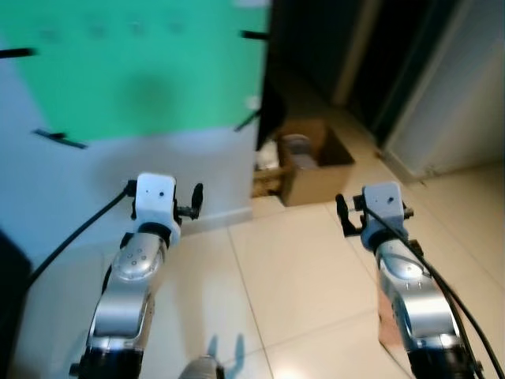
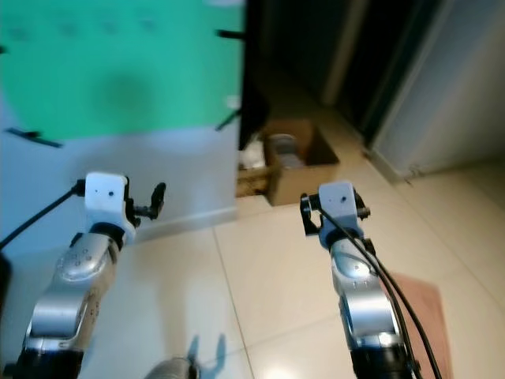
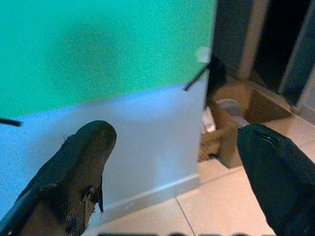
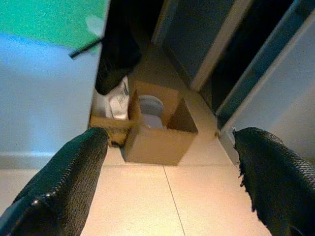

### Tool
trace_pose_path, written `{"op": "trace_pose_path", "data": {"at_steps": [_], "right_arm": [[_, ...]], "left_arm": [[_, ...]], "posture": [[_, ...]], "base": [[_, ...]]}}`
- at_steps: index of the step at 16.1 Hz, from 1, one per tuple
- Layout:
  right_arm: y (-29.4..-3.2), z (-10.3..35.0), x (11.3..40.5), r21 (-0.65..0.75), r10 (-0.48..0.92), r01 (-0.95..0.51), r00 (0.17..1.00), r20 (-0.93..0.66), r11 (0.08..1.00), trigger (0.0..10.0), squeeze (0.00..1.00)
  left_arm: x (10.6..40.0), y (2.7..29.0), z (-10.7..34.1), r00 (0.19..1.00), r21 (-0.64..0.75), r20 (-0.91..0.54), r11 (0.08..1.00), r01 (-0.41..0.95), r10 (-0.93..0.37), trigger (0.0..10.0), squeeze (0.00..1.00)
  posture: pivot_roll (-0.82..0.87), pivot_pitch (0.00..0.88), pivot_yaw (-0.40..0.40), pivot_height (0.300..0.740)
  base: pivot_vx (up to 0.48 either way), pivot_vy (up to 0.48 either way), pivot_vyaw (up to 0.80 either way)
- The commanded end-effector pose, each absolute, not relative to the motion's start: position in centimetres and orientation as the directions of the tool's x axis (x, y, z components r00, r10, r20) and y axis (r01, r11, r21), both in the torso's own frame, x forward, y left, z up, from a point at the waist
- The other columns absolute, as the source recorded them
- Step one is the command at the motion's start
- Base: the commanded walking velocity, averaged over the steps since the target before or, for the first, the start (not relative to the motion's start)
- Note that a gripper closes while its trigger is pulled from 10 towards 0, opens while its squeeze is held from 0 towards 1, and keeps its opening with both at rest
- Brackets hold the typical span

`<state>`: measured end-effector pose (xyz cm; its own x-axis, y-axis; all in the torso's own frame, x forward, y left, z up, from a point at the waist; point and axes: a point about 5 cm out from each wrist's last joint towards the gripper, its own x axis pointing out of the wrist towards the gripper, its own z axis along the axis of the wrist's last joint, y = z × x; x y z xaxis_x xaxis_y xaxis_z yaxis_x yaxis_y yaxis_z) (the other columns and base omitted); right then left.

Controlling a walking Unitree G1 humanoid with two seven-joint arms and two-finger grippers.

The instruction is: Hang keys on a hook

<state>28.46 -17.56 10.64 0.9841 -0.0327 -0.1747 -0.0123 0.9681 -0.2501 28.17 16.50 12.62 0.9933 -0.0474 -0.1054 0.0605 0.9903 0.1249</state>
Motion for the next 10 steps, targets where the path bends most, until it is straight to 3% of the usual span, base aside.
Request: {"op": "trace_pose_path", "data": {"at_steps": [1, 10], "right_arm": [[-17.50, 10.84, 28.61, -0.250, -0.042, -0.003, 0.984, -0.172, 0.968, 10.0, 1.00], [-17.10, 10.95, 28.90, -0.211, -0.015, -0.021, 0.986, -0.168, 0.977, 10.0, 1.00]], "left_arm": [[28.49, 16.90, 12.79, 0.994, 0.125, -0.106, 0.991, 0.052, -0.039, 10.0, 0.00], [28.52, 17.27, 12.64, 0.992, 0.121, -0.119, 0.991, 0.050, -0.036, 10.0, 0.00]], "posture": [[-0.04, 0.000, -0.048, 0.740], [-0.04, 0.000, -0.050, 0.740]], "base": [[0.000, 0.000, 0.56], [0.257, 0.000, 0.00]]}}
